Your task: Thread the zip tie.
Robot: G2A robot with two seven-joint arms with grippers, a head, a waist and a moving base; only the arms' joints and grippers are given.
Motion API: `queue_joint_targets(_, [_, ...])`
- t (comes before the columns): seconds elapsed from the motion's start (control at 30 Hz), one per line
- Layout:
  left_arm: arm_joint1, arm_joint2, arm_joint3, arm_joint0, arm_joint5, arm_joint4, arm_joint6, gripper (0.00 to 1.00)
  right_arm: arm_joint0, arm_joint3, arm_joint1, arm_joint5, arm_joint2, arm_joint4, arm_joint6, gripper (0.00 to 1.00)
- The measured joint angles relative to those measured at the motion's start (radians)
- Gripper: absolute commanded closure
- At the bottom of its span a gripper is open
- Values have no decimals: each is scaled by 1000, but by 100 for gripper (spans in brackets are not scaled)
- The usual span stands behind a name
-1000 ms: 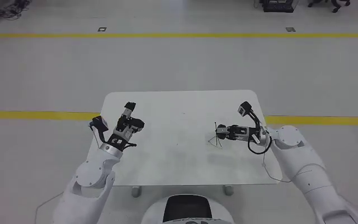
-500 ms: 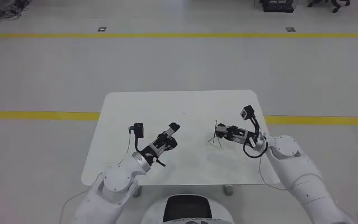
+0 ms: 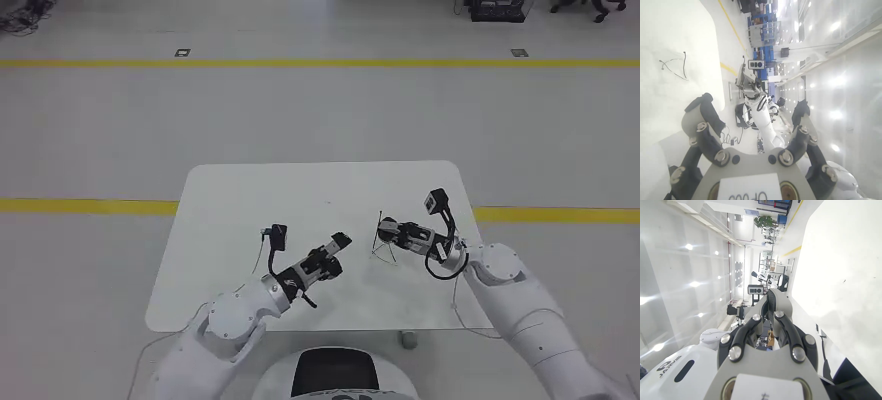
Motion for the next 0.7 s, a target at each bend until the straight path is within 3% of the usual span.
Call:
queue_joint_targets(0.1, [-10,44,21,-33,4,-9,29,0,9,12,-9,0,-15,23,0,100])
queue_joint_targets(0.47, [-12,56,30,-33,-2,-2,51,0,-3,-8,-13,3,-22,18,-36,100])
queue_joint_targets(0.57, [-17,79,43,-35,-22,12,91,0,-17,-27,-19,0,-25,21,-90,100])
queue_joint_targets(0.7, [-30,113,74,-48,-57,-2,190,0,-36,-44,-31,0,-22,42,-143,100])
